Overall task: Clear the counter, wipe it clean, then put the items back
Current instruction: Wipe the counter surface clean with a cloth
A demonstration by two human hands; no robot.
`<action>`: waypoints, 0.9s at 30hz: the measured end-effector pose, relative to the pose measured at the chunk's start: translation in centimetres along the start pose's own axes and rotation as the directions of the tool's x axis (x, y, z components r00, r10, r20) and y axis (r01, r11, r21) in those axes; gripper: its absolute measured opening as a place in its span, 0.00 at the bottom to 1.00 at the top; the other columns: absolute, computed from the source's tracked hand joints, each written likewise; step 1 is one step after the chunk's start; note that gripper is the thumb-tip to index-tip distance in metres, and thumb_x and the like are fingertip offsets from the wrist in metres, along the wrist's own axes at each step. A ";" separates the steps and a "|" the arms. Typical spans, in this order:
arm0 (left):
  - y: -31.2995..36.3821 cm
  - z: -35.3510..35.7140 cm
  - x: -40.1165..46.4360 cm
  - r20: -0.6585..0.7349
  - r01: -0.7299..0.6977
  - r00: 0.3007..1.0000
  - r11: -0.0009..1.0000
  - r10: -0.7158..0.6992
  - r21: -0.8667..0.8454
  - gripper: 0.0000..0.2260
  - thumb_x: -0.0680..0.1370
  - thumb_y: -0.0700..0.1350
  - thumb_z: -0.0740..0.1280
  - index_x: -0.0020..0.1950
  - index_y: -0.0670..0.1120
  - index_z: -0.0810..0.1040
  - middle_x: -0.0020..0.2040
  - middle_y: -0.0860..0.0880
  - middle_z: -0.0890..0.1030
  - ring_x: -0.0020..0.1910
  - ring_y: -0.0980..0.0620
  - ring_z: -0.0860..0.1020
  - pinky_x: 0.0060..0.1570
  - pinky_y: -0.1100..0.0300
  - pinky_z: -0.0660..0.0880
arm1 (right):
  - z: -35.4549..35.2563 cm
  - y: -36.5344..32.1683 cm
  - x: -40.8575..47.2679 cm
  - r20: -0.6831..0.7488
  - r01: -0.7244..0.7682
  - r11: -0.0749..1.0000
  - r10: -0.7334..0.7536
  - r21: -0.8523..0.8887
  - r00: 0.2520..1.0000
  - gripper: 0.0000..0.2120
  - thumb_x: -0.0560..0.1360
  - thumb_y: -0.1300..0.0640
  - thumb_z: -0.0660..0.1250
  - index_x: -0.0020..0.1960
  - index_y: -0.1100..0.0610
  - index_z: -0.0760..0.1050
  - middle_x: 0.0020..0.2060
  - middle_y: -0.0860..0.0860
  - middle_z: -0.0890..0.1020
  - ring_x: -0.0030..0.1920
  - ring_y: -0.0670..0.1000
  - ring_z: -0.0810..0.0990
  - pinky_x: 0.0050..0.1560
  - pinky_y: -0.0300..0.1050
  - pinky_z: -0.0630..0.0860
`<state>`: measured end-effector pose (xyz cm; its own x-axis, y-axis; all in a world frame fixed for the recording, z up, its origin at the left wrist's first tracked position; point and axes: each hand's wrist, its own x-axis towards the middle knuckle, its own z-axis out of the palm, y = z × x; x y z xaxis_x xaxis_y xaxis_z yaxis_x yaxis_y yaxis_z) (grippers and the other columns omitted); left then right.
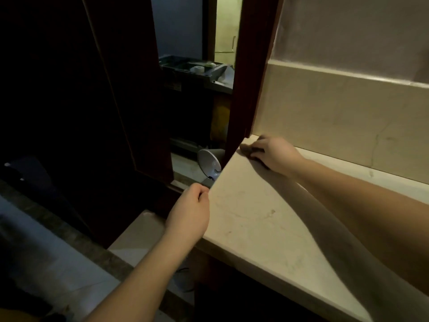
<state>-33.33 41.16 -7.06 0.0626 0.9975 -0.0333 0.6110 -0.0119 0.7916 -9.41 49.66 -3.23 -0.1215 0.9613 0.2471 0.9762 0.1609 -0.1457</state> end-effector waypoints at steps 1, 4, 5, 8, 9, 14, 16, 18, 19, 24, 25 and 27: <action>-0.1 0.0 0.0 -0.006 -0.006 1.000 1.000 0.006 -0.002 0.08 0.82 0.49 0.57 0.50 0.53 0.75 0.45 0.56 0.78 0.42 0.58 0.75 0.34 0.59 0.68 | 0.4 0.1 1.5 -0.012 -0.022 1.000 0.022 0.001 1.000 0.12 0.77 0.55 0.65 0.59 0.55 0.80 0.53 0.56 0.78 0.54 0.58 0.77 0.45 0.44 0.68; -0.4 0.1 -0.2 -0.020 -0.061 0.998 0.998 0.062 0.023 0.08 0.83 0.48 0.56 0.50 0.53 0.74 0.46 0.57 0.76 0.41 0.60 0.74 0.33 0.62 0.67 | 1.6 -0.3 4.3 -0.031 -0.071 0.997 0.071 0.013 0.997 0.12 0.77 0.56 0.65 0.59 0.56 0.80 0.52 0.58 0.78 0.54 0.59 0.76 0.46 0.45 0.67; -0.5 0.0 -0.2 -0.024 -0.080 0.997 0.997 0.080 0.018 0.08 0.83 0.48 0.56 0.51 0.52 0.74 0.46 0.57 0.76 0.41 0.60 0.74 0.33 0.63 0.66 | 1.7 -0.6 4.6 -0.036 -0.073 0.997 0.074 0.020 0.997 0.12 0.77 0.55 0.65 0.58 0.56 0.81 0.52 0.58 0.77 0.53 0.59 0.76 0.46 0.45 0.67; -0.6 -0.1 -0.3 -0.014 -0.107 0.994 0.994 0.107 -0.015 0.08 0.83 0.48 0.56 0.52 0.52 0.75 0.48 0.57 0.75 0.42 0.61 0.73 0.35 0.63 0.69 | 1.1 -1.6 2.6 -0.028 -0.031 0.999 0.031 0.030 0.999 0.12 0.79 0.52 0.63 0.58 0.54 0.81 0.50 0.56 0.77 0.51 0.57 0.77 0.42 0.43 0.64; -0.6 -0.2 -0.3 -0.003 -0.109 0.994 0.994 0.109 -0.027 0.08 0.83 0.49 0.56 0.52 0.52 0.74 0.48 0.57 0.75 0.43 0.61 0.74 0.36 0.64 0.70 | 0.8 -1.7 1.5 -0.018 0.011 1.000 -0.011 0.020 1.000 0.13 0.79 0.51 0.63 0.58 0.53 0.81 0.49 0.55 0.77 0.50 0.56 0.76 0.42 0.43 0.64; -0.5 -0.4 -0.3 0.011 -0.109 0.994 0.992 0.110 -0.061 0.08 0.83 0.49 0.57 0.51 0.51 0.74 0.49 0.57 0.74 0.43 0.61 0.74 0.35 0.66 0.68 | 0.2 0.1 0.5 0.035 0.002 0.996 0.001 -0.088 0.999 0.12 0.79 0.52 0.63 0.58 0.53 0.80 0.49 0.54 0.77 0.50 0.57 0.77 0.44 0.46 0.70; -0.5 -0.4 -0.3 0.005 -0.116 0.993 0.991 0.116 -0.069 0.08 0.83 0.48 0.57 0.50 0.51 0.74 0.50 0.57 0.74 0.43 0.61 0.74 0.36 0.65 0.71 | 0.5 0.6 3.1 0.018 -0.083 0.991 0.086 -0.101 0.996 0.14 0.80 0.50 0.60 0.57 0.55 0.80 0.48 0.55 0.76 0.51 0.59 0.77 0.44 0.45 0.68; -0.6 -0.5 -0.3 0.000 -0.114 0.993 0.991 0.114 -0.068 0.08 0.83 0.48 0.57 0.50 0.51 0.75 0.50 0.57 0.74 0.43 0.61 0.74 0.38 0.64 0.72 | 1.0 0.2 5.0 -0.005 -0.125 0.990 0.125 -0.070 0.992 0.17 0.81 0.48 0.58 0.58 0.56 0.81 0.48 0.56 0.76 0.51 0.59 0.77 0.45 0.43 0.67; -0.5 -0.4 -0.3 -0.001 -0.112 0.994 0.991 0.112 -0.067 0.08 0.83 0.48 0.57 0.50 0.51 0.75 0.50 0.57 0.75 0.43 0.61 0.74 0.39 0.63 0.73 | 1.2 -0.1 5.5 -0.013 -0.123 0.990 0.123 -0.069 0.992 0.17 0.81 0.49 0.58 0.58 0.56 0.81 0.49 0.57 0.76 0.52 0.59 0.77 0.46 0.43 0.66; -0.6 -0.3 -0.3 0.004 -0.100 0.995 0.993 0.101 -0.061 0.08 0.83 0.49 0.57 0.49 0.52 0.75 0.50 0.57 0.75 0.42 0.61 0.74 0.34 0.63 0.68 | 0.4 0.1 3.0 0.008 -0.023 0.997 0.023 -0.071 1.000 0.15 0.80 0.49 0.60 0.57 0.54 0.81 0.46 0.54 0.74 0.49 0.57 0.76 0.42 0.44 0.65; -0.6 -0.4 -0.3 0.008 -0.095 0.995 0.994 0.096 -0.054 0.08 0.83 0.49 0.57 0.50 0.52 0.75 0.50 0.58 0.74 0.42 0.61 0.74 0.33 0.64 0.67 | 0.4 0.8 2.5 0.018 -0.028 0.995 0.030 -0.100 0.999 0.14 0.80 0.49 0.61 0.56 0.53 0.81 0.46 0.54 0.74 0.49 0.58 0.76 0.42 0.45 0.67; -0.6 -0.4 -0.4 0.002 -0.086 0.996 0.995 0.086 -0.042 0.07 0.83 0.50 0.57 0.52 0.53 0.75 0.50 0.59 0.74 0.42 0.62 0.73 0.33 0.66 0.65 | 0.8 2.7 2.3 0.016 -0.098 0.975 0.103 -0.202 0.995 0.14 0.79 0.49 0.60 0.56 0.54 0.80 0.46 0.53 0.74 0.48 0.59 0.76 0.42 0.46 0.70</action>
<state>-33.99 40.84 -7.27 0.1163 0.9926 0.0335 0.5697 -0.0944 0.8164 -7.16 52.49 -3.85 -0.0233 0.9763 0.2150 0.9995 0.0179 0.0271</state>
